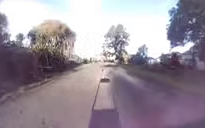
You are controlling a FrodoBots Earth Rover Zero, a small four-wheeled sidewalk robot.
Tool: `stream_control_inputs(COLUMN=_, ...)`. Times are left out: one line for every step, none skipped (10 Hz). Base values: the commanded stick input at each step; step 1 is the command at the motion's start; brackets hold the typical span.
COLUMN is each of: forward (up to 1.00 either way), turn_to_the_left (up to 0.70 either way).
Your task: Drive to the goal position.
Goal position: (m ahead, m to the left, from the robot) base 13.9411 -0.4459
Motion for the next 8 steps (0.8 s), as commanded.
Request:
stream_control_inputs(forward=1.0, turn_to_the_left=0.0)
stream_control_inputs(forward=1.0, turn_to_the_left=0.0)
stream_control_inputs(forward=1.0, turn_to_the_left=0.0)
stream_control_inputs(forward=1.0, turn_to_the_left=0.0)
stream_control_inputs(forward=1.0, turn_to_the_left=0.0)
stream_control_inputs(forward=1.0, turn_to_the_left=0.0)
stream_control_inputs(forward=1.0, turn_to_the_left=0.0)
stream_control_inputs(forward=1.0, turn_to_the_left=0.0)
